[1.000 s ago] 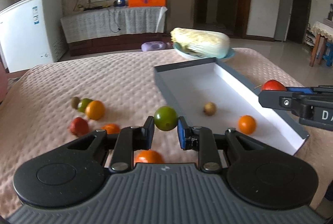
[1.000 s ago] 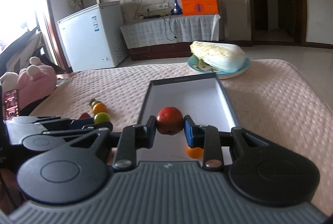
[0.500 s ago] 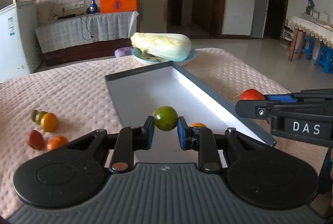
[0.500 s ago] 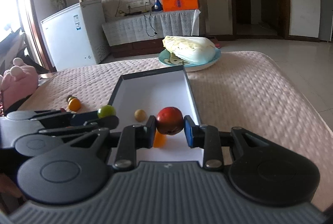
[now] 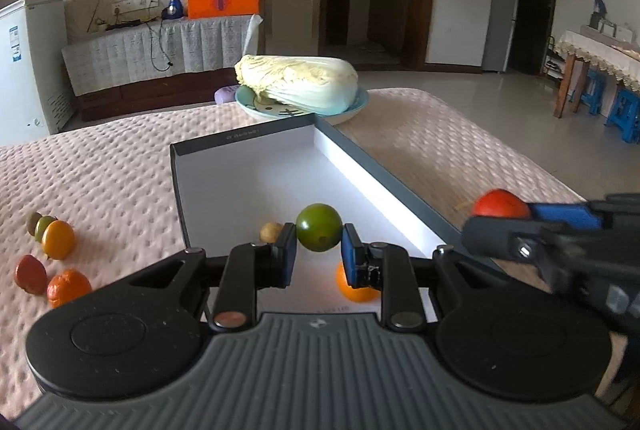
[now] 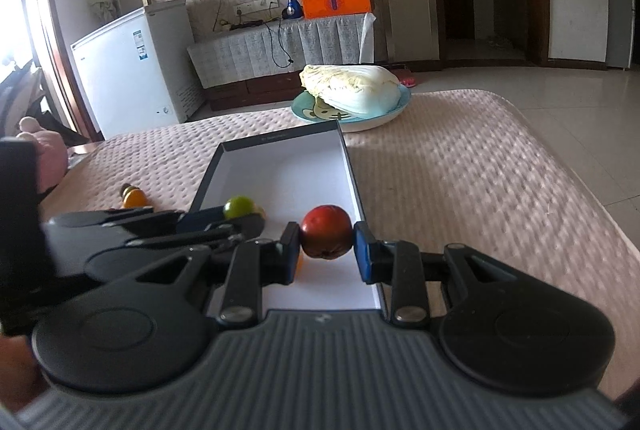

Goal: Organize fruits
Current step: 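Release the lime into the box while the right tool lowers the apple inside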

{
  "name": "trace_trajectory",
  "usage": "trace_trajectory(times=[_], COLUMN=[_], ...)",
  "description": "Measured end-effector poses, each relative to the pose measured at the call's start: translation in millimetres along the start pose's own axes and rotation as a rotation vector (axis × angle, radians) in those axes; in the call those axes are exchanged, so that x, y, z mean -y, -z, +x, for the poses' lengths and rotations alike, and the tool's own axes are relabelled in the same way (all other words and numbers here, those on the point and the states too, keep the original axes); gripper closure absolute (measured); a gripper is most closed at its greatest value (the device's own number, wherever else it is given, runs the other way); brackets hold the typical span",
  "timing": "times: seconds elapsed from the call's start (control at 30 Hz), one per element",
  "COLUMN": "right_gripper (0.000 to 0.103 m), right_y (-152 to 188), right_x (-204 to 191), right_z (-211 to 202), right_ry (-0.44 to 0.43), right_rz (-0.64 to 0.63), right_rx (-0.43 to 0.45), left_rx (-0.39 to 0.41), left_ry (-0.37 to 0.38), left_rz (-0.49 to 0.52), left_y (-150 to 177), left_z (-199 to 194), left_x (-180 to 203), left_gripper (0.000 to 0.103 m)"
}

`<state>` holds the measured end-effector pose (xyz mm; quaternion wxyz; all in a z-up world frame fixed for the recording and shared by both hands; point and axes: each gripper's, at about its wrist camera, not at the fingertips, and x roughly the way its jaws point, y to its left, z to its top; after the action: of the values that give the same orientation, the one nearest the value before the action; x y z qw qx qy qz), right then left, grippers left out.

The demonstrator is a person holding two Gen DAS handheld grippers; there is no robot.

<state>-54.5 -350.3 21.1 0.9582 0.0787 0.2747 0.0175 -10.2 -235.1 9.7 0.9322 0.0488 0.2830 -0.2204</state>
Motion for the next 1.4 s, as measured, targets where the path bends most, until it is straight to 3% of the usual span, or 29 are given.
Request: trace_trajectory(times=[0.3,0.37,0.57,0.77,1.0,1.23,1.4], right_gripper=[0.071,0.071,0.071,0.071,0.071,0.071,0.071], right_y=[0.0,-0.4,-0.4,-1.5,-1.4,-1.5,-1.8], right_x=[-8.2,-8.4,-8.6,-12.3,-32.1,-43.7,-50.9], right_z=[9.4,10.0,12.1,20.9,36.4,49.6,53.6], right_ry=[-0.004,0.0,0.012,0.011,-0.009,0.005,0.016], right_rz=[-0.014,-0.011,-0.001,0.022,0.024,0.027,0.021], right_rx=[-0.014,-0.011,-0.007,-0.015,-0.036,-0.045,-0.039], left_rx=[-0.059,-0.038,0.051,0.09,0.109,0.095,0.086], left_ry=[-0.031,-0.041,-0.039,-0.032,-0.085,-0.105,-0.124], left_rz=[-0.008,-0.009,0.019,-0.02,-0.01,-0.059,-0.06], left_y=[-1.1,-2.5,-4.3,-3.3,5.4,26.5,37.0], left_z=[27.2,23.1,2.2,-24.5,-77.8,-128.3,-137.8], left_x=[-11.4,-13.3,-16.7,-30.7,-50.5,-79.7,-95.7], left_gripper=[0.073,0.056,0.036,0.036,0.036,0.036,0.035])
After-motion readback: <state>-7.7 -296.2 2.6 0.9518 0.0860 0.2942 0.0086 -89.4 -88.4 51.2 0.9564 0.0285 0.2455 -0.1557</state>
